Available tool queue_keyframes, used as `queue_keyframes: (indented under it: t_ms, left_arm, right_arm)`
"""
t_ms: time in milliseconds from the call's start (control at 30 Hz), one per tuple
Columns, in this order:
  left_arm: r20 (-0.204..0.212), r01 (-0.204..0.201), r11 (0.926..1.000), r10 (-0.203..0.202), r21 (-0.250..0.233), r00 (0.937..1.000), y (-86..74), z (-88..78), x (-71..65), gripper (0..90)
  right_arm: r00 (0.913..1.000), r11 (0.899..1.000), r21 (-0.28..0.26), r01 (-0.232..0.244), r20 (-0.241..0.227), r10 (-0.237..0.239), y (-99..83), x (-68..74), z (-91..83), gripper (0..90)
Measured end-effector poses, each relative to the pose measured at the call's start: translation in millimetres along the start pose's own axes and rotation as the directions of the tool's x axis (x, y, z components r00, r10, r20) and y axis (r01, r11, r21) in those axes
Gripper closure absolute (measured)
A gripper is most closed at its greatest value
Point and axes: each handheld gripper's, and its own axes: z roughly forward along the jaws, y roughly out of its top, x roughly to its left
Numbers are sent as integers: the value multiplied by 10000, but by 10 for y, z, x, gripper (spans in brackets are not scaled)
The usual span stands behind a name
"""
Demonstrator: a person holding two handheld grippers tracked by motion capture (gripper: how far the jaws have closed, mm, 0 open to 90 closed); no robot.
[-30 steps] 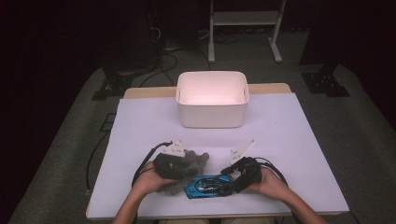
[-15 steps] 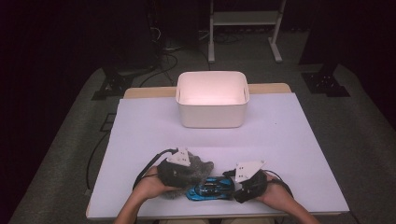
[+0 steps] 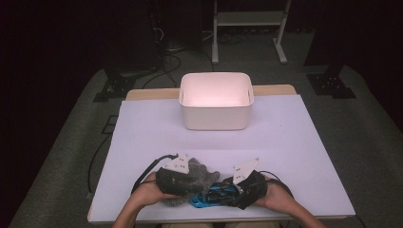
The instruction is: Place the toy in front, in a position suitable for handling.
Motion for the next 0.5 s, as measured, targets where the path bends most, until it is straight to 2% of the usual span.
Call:
queue_keyframes:
  t_ms: [167, 267, 400, 500]
  left_arm:
    - [558, -2, 9999, 9, -124, 9984, -7, -25, 1, 733]
    - [857, 136, 9997, -118, -199, 9962, -15, -33, 7, 732]
    - [1345, 211, 9995, -176, -246, 9908, -6, -35, -12, 720]
    - [1312, 38, 9999, -17, -152, 9914, 24, -38, -39, 721]
  right_arm:
    - [9984, 9998, 47, -218, -522, 220, 34, -1, 89, 349]
    - [9970, 9999, 31, -142, -757, 144, 27, 17, 122, 402]
    - [9940, 9996, -200, 220, -1066, -240, -3, 62, 111, 512]
    - [9943, 9969, -229, 754, -744, -769, -13, 137, 99, 531]
